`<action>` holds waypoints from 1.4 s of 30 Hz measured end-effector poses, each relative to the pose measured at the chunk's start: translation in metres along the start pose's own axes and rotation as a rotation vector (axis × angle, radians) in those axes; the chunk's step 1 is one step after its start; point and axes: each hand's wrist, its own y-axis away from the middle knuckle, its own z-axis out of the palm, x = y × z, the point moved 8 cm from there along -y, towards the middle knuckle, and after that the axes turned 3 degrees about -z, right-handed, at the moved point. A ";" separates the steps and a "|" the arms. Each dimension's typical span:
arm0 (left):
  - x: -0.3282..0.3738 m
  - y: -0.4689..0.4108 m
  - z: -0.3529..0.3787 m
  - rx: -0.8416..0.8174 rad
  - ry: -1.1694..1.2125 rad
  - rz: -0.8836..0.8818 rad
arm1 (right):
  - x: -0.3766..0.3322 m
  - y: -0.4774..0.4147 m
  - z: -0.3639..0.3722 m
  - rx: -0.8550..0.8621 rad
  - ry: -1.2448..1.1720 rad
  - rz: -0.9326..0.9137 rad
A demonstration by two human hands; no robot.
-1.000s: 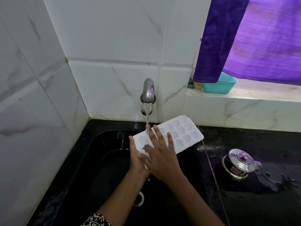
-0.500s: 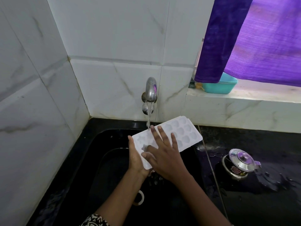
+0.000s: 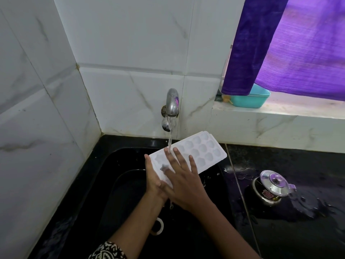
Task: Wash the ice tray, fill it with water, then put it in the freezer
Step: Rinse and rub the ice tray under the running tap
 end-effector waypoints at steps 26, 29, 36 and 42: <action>-0.002 0.000 -0.006 0.046 -0.025 -0.003 | -0.007 0.001 0.009 -0.119 -0.080 0.046; -0.001 0.001 -0.013 0.067 -0.062 -0.001 | 0.004 0.007 0.004 -0.237 -0.266 0.101; 0.008 -0.004 -0.031 0.127 -0.063 0.035 | 0.041 0.030 -0.018 -0.016 -0.283 0.254; 0.018 -0.006 -0.028 0.120 -0.022 0.065 | 0.035 0.037 -0.011 -0.039 -0.301 0.222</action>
